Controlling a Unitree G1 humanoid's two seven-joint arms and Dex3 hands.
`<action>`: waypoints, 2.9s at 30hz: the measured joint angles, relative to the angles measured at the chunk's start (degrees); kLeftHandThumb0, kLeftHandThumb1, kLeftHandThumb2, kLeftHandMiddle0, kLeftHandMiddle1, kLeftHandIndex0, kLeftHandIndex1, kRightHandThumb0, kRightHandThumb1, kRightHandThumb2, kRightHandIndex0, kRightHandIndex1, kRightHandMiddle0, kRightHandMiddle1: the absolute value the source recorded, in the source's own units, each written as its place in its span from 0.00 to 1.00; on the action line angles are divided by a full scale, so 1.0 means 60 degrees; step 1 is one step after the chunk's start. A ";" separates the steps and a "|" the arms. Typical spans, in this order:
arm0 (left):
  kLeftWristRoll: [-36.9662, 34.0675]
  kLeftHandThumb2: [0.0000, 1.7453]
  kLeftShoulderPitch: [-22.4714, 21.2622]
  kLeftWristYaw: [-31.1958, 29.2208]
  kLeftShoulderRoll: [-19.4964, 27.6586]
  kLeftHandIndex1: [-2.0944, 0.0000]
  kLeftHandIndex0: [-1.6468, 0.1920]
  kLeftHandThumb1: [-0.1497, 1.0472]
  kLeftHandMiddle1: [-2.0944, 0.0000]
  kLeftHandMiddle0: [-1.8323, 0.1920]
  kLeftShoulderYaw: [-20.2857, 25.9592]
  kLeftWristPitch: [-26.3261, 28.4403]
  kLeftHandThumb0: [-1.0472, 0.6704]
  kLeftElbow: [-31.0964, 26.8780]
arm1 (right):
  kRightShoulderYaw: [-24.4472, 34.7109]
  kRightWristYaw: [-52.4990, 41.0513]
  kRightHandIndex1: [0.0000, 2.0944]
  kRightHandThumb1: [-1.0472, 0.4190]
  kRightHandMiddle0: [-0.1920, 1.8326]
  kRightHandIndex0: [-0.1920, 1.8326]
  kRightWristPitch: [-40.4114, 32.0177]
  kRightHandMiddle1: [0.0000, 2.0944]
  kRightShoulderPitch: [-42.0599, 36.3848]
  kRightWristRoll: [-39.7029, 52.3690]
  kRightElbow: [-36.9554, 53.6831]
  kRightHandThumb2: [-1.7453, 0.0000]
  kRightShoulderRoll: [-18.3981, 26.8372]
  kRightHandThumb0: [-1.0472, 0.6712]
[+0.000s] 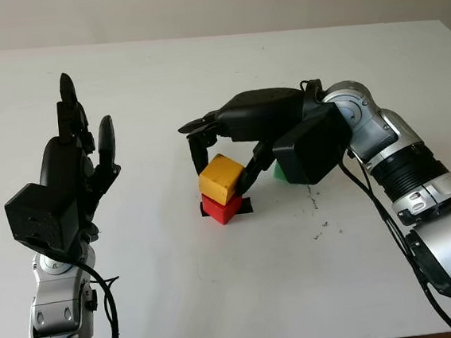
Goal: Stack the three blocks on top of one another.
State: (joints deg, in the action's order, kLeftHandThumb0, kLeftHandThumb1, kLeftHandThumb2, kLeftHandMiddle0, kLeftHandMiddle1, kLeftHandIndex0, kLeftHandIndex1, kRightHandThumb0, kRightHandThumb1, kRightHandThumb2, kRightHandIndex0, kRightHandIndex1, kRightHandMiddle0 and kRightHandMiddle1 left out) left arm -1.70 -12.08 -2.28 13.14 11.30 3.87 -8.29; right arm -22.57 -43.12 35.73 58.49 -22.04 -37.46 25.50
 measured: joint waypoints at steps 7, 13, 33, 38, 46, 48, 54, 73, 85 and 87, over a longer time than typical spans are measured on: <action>0.0000 0.35 0.0004 0.0027 0.0000 0.98 1.00 1.00 1.00 1.00 0.0000 0.0001 0.12 -0.0041 | 0.0000 0.0170 0.03 0.10 0.31 0.17 0.0010 0.68 -0.0055 0.0005 0.0000 0.97 -0.0023 0.36; 0.0011 0.35 0.0005 0.0040 0.0000 0.98 1.00 1.00 1.00 1.00 -0.0001 0.0003 0.11 -0.0041 | 0.0000 0.0165 0.03 0.10 0.31 0.17 0.0050 0.69 -0.0057 0.0014 0.0000 0.97 -0.0023 0.36; 0.0054 0.35 0.0005 0.0035 0.0000 0.99 1.00 1.00 1.00 1.00 -0.0004 0.0003 0.12 -0.0051 | -0.0027 -0.0221 0.03 0.10 0.33 0.17 -0.0139 0.64 -0.0102 -0.0037 0.0400 0.97 0.0076 0.35; 0.0068 0.35 0.0005 0.0033 0.0000 0.99 1.00 1.00 1.00 1.00 -0.0004 0.0002 0.11 -0.0051 | -0.0027 -0.0244 0.02 0.10 0.33 0.16 -0.0209 0.64 -0.0118 -0.0021 0.0425 0.97 0.0078 0.36; 0.0101 0.35 0.0005 0.0042 0.0000 0.99 1.00 1.00 1.00 1.00 -0.0006 0.0005 0.12 -0.0054 | -0.0042 -0.0345 0.01 0.11 0.23 0.12 -0.0289 0.49 -0.0153 -0.0078 0.0479 0.97 0.0104 0.27; 0.0101 0.35 0.0006 0.0046 0.0000 0.99 1.00 1.00 1.00 1.00 -0.0006 0.0020 0.12 -0.0071 | -0.0078 -0.0538 0.01 0.13 0.21 0.08 -0.0341 0.34 -0.0154 -0.0082 0.0478 0.97 0.0141 0.23; 0.0107 0.35 0.0009 0.0057 0.0000 0.98 1.00 1.00 1.00 1.00 -0.0006 0.0035 0.12 -0.0144 | -0.0086 -0.0748 0.01 0.12 0.17 0.01 -0.0362 0.14 -0.0177 -0.0039 0.0435 0.97 0.0208 0.14; 0.0133 0.35 0.0041 0.0084 0.0000 0.98 1.00 1.00 0.99 1.00 -0.0010 0.0022 0.11 -0.0144 | 0.0820 -0.1133 0.00 0.10 0.05 0.00 -0.1097 0.05 -0.0226 0.0751 0.1952 0.96 0.1237 0.15; 0.0133 0.35 0.0066 0.0086 0.0000 0.98 1.00 1.00 1.00 1.00 -0.0015 0.0080 0.11 -0.0150 | 0.1765 0.0655 0.01 0.12 0.19 0.01 -0.0042 0.10 0.1206 -0.0412 0.0083 0.97 0.3427 0.17; 0.0131 0.35 0.0066 0.0079 0.0000 0.98 1.00 1.00 1.00 1.00 -0.0017 0.0080 0.12 -0.0149 | 0.1679 0.0836 0.02 0.13 0.20 0.02 0.0203 0.10 0.1280 -0.0789 -0.0100 0.97 0.3680 0.18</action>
State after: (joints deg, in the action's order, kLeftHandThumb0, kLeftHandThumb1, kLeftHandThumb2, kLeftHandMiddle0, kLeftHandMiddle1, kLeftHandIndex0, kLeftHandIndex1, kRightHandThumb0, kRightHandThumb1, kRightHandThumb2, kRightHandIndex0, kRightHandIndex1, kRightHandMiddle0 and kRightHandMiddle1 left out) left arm -0.91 -11.68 -1.81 13.14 11.20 4.35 -9.19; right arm -12.50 -38.10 36.95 66.17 -26.78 -38.05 47.58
